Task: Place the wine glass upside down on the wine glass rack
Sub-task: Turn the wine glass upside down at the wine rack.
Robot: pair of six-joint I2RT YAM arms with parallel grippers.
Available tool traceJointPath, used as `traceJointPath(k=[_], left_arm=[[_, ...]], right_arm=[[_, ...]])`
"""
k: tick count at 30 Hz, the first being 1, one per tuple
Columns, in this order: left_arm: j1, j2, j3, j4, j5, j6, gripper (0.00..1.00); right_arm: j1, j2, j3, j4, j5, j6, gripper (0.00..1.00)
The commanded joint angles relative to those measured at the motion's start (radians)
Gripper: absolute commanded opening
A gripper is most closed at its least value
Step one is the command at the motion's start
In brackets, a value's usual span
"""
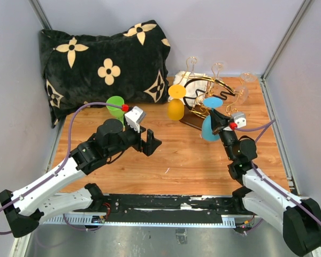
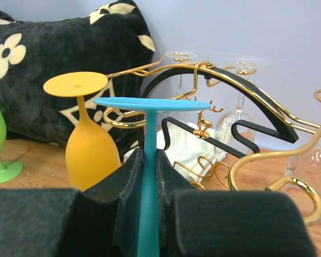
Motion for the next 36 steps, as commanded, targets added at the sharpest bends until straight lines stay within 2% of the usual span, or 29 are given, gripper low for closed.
traceJointPath(k=[1, 16, 36], left_arm=[[-0.007, 0.002, 0.000, 0.000, -0.006, -0.002, 1.00], [-0.007, 0.008, -0.002, -0.025, -0.026, 0.000, 1.00], [-0.007, 0.005, -0.009, -0.030, -0.042, 0.006, 1.00]], right_arm=[[-0.035, 0.051, 0.055, 0.136, -0.045, 0.013, 0.00], [-0.084, 0.282, 0.080, 0.373, -0.146, -0.027, 0.00], [-0.115, 0.466, 0.128, 0.487, -0.190, -0.072, 0.01]])
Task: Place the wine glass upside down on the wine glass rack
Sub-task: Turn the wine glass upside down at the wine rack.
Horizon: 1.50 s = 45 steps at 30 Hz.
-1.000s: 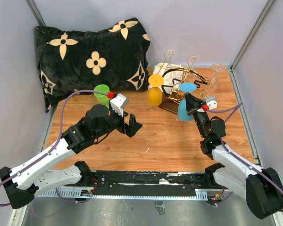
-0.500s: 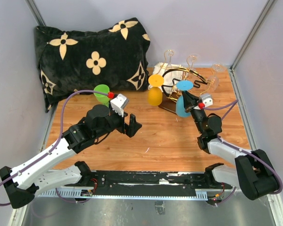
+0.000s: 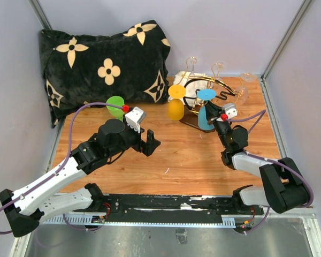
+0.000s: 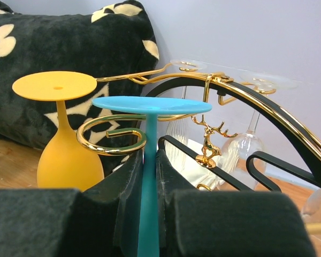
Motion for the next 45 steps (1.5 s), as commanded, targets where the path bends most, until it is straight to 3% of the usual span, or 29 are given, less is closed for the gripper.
traceJointPath(k=[1, 13, 20, 30, 45], left_arm=[[-0.007, -0.004, -0.008, 0.004, -0.019, 0.004, 1.00], [-0.007, -0.008, -0.010, 0.002, -0.064, -0.008, 1.00], [-0.007, -0.010, -0.015, 0.015, -0.189, -0.066, 1.00], [-0.007, 0.015, -0.006, -0.007, -0.226, -0.113, 1.00], [-0.006, 0.054, 0.011, -0.025, -0.253, -0.224, 1.00]], right_arm=[[-0.031, 0.036, 0.042, 0.091, -0.041, -0.044, 0.01], [-0.031, 0.100, 0.067, 0.108, -0.126, -0.030, 0.02], [-0.031, 0.090, 0.063, 0.098, -0.178, 0.002, 0.01], [-0.032, 0.038, 0.039, 0.072, -0.237, 0.047, 0.00], [-0.032, -0.056, -0.053, 0.072, -0.108, 0.049, 0.01]])
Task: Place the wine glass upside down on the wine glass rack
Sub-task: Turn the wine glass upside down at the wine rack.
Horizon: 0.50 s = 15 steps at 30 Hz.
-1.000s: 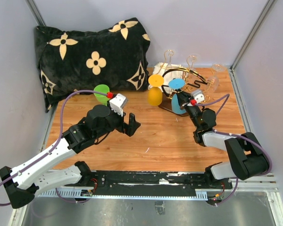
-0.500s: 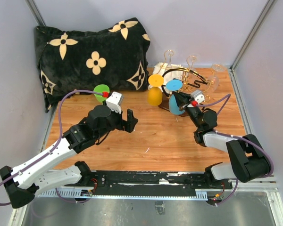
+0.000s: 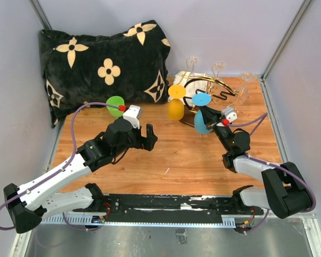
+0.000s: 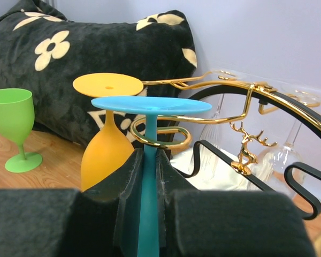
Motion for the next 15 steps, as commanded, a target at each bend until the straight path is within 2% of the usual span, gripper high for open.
traceJointPath(k=[1, 10, 15], left_arm=[[-0.007, -0.006, 0.022, 0.016, -0.061, -0.071, 1.00], [-0.006, 0.033, 0.028, -0.004, -0.128, -0.108, 1.00], [-0.007, 0.012, 0.015, 0.050, -0.052, -0.086, 1.00]], right_arm=[[-0.032, -0.026, -0.030, 0.056, 0.074, 0.003, 0.01], [-0.032, -0.051, -0.007, -0.051, 0.149, -0.023, 0.01], [-0.032, -0.063, 0.026, -0.158, 0.152, -0.054, 0.03]])
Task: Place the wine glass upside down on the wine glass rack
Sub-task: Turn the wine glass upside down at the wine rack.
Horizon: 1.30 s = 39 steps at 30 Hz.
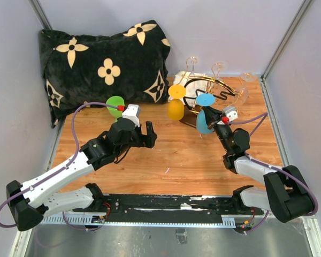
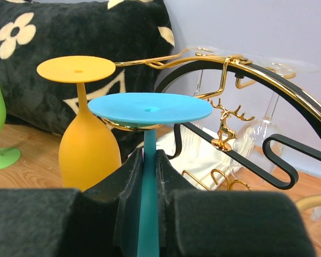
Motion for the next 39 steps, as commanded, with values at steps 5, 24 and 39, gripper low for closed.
traceJointPath(k=[5, 24, 39], left_arm=[[-0.005, -0.041, 0.019, 0.082, 0.050, 0.033, 1.00], [0.027, 0.008, 0.120, 0.040, -0.008, 0.128, 1.00], [0.061, 0.162, 0.254, -0.101, -0.208, 0.183, 1.00]], right_arm=[[-0.031, -0.026, 0.061, -0.120, 0.034, -0.057, 0.17], [-0.031, -0.329, 0.074, -0.585, 0.039, 0.005, 0.58], [-0.013, -0.684, 0.242, -1.467, 0.084, 0.092, 0.75]])
